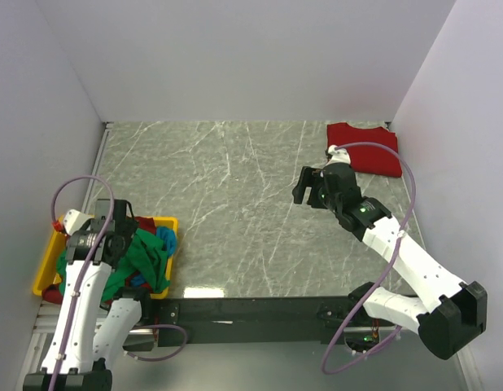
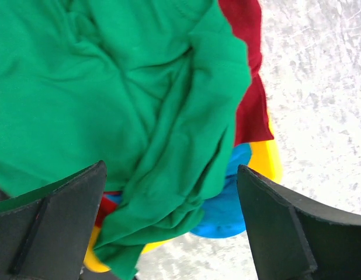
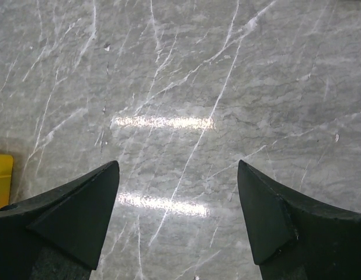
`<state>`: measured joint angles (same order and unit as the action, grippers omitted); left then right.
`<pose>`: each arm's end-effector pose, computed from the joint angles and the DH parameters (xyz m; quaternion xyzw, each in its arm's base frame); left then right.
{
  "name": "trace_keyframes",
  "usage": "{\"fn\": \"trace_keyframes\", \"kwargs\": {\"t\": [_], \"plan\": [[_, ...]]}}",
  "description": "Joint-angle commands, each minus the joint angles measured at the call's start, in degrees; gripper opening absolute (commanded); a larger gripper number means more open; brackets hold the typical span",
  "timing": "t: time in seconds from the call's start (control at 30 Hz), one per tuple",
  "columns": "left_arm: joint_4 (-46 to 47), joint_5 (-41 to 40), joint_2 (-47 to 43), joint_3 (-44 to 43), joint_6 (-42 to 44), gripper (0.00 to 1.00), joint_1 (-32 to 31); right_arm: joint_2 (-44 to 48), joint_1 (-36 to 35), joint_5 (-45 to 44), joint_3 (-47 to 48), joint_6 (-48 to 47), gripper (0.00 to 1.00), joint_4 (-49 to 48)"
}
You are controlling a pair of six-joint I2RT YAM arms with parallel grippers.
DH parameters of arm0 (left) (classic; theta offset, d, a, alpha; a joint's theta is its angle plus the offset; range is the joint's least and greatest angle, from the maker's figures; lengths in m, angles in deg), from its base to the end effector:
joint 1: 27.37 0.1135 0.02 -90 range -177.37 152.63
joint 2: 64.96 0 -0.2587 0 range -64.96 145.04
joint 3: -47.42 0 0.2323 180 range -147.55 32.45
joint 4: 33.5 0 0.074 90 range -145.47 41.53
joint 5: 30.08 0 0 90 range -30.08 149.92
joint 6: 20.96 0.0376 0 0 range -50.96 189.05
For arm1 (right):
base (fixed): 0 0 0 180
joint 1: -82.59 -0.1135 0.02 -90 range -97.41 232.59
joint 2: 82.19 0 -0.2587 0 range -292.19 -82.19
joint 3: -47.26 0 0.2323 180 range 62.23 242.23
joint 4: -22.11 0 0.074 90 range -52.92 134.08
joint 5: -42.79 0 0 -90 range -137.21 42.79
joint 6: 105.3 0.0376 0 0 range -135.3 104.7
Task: Fold and stack the t-shirts
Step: Grab the tshirt from the pile
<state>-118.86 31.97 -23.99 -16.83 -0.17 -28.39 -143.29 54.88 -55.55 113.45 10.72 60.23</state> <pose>0.0886 0.0160 0.2802 -0.5762 0.7472 0.0570 0.3263 0.1969 0.0973 0.3000 0.0217 0.8770 0.1579 0.4532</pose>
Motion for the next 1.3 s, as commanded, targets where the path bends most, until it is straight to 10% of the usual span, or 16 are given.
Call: {"fn": "trace_keyframes", "kwargs": {"t": [0.0,0.27,0.5,0.9,1.27], "plan": [[4.99,1.75,2.7,1.99,-1.19,0.99,-0.21,1.77,0.46,-1.24,0.72,-0.8,0.88,-2.33],[8.77,6.93,7.55,7.34,-3.65,0.96,-0.21,1.86,0.81,-1.59,1.6,-1.06,0.88,-2.5],[10.09,7.29,4.12,6.3,-3.83,0.03,-0.21,0.46,0.98,-0.72,2.39,-1.06,0.88,-2.68],[20.45,9.83,1.56,-13.29,9.08,0.0,-0.21,-0.33,1.25,-0.36,3.8,-1.06,0.87,-2.94],[41.55,37.14,18.6,-33.23,14.36,0.0,-1.52,0.81,1.6,-1.33,3.71,-1.24,0.87,-2.59]]}}
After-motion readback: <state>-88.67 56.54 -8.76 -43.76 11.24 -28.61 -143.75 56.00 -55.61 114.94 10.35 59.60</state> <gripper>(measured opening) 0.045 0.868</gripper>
